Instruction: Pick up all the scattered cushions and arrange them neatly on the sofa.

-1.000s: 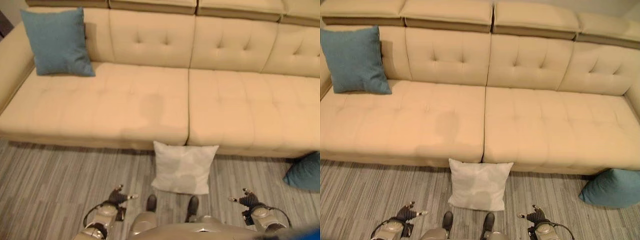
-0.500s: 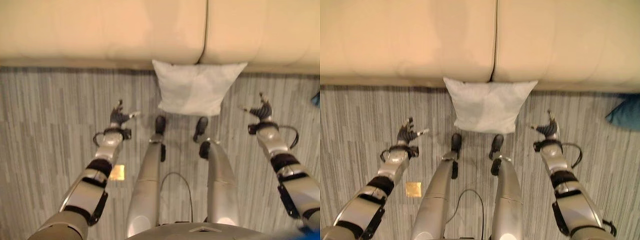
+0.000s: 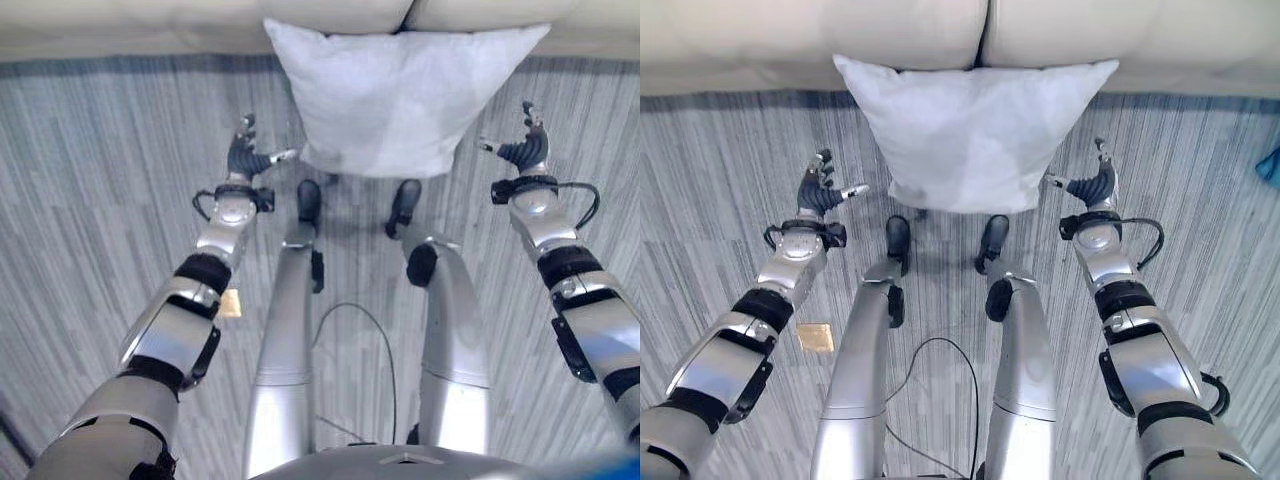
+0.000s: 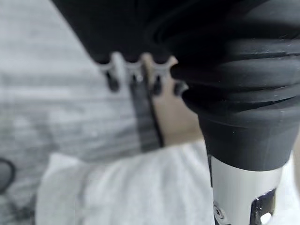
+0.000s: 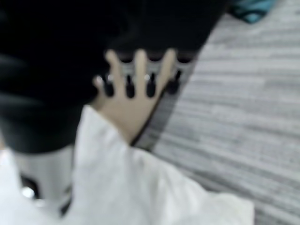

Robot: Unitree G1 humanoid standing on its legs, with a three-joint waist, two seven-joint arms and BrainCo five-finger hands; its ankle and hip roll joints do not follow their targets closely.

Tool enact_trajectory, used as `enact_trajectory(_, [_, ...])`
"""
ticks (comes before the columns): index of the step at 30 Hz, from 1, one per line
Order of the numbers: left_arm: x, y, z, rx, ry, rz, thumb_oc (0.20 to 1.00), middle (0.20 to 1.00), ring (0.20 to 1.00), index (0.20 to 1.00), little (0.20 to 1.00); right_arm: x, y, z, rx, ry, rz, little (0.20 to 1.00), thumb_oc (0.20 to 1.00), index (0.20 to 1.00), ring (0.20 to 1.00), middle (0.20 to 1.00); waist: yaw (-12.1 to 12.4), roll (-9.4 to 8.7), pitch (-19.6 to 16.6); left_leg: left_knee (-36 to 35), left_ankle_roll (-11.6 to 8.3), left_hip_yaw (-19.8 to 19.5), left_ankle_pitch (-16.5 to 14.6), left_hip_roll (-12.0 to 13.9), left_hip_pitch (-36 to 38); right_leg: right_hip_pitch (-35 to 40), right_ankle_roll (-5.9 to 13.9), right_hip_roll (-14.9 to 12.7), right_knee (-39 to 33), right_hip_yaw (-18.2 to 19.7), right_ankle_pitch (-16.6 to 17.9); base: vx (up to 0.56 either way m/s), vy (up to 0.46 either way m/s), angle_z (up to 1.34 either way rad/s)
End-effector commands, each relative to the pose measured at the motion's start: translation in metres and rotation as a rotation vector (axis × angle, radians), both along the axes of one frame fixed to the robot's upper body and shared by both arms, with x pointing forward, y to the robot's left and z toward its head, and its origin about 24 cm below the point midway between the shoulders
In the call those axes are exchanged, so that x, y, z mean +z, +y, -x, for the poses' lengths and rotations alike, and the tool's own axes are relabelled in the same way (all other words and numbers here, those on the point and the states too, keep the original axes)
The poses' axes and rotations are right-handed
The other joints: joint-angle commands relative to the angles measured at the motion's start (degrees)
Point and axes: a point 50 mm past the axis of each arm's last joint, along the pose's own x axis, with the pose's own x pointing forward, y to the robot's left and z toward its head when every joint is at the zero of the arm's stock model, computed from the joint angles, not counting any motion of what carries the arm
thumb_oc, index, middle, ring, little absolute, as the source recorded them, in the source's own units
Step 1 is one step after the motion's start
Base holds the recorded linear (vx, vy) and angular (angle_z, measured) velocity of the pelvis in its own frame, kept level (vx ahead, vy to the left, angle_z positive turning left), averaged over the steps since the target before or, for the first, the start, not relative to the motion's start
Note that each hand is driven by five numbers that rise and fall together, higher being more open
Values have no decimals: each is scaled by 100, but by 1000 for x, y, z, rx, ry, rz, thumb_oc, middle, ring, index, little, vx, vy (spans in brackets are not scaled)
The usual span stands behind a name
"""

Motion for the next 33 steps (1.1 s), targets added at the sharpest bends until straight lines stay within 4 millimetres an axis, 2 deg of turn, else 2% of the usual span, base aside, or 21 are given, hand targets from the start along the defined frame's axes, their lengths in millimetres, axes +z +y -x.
enact_trajectory(1, [-21,16,9,72,22,51,1000,1000,1000,1000,1000,-21,-15,12,-42,17,14,1000,1000,1000,1000,1000,-86,222,-472,-283,-89,-181,37,-108,-73,81,709,78,-262,292,21,32,-26,-3])
enact_trajectory(9, [18,16,-3,83,-42,-105,1000,1000,1000,1000,1000,1,-7,3,-32,-28,35,1000,1000,1000,1000,1000,-156,314,-17,14,-22,-182,-62,68,-182,71,784,261,-396,292,107,22,-23,-9])
enact_trajectory(14, [31,10,-6,74,-74,-94,1000,1000,1000,1000,1000,13,-7,0,-35,-47,61,1000,1000,1000,1000,1000,-170,334,51,33,-23,-202,-89,127,-182,71,790,312,-452,279,100,32,-22,-7])
enact_trajectory(20, [57,-9,-9,25,-158,-179,1000,1000,1000,1000,1000,32,-8,-3,-31,-67,152,1000,1000,1000,1000,1000,-177,351,75,30,-58,-287,-96,153,-183,71,784,317,-452,262,73,31,-22,0])
enact_trajectory(24, [71,-25,-11,-9,-199,-186,1000,1000,1000,1000,1000,48,2,-8,-10,-87,209,1000,1000,1000,1000,1000,-156,347,128,64,-84,-329,-105,179,-184,71,788,335,-424,237,62,29,-28,0])
enact_trajectory(29, [95,-45,-10,-60,-276,-181,1000,1000,1000,1000,1000,73,26,-15,46,-118,331,1000,1000,1000,1000,1000,-93,362,149,120,-112,-394,-107,175,-185,71,775,331,-355,191,13,40,-21,-1])
enact_trajectory(33, [107,-55,-8,-82,-324,-161,1000,1000,1000,1000,1000,78,38,-19,48,-113,387,1000,1000,1000,1000,1000,-43,386,179,174,-133,-434,-103,147,-185,71,775,321,-252,183,-10,8,-4,0])
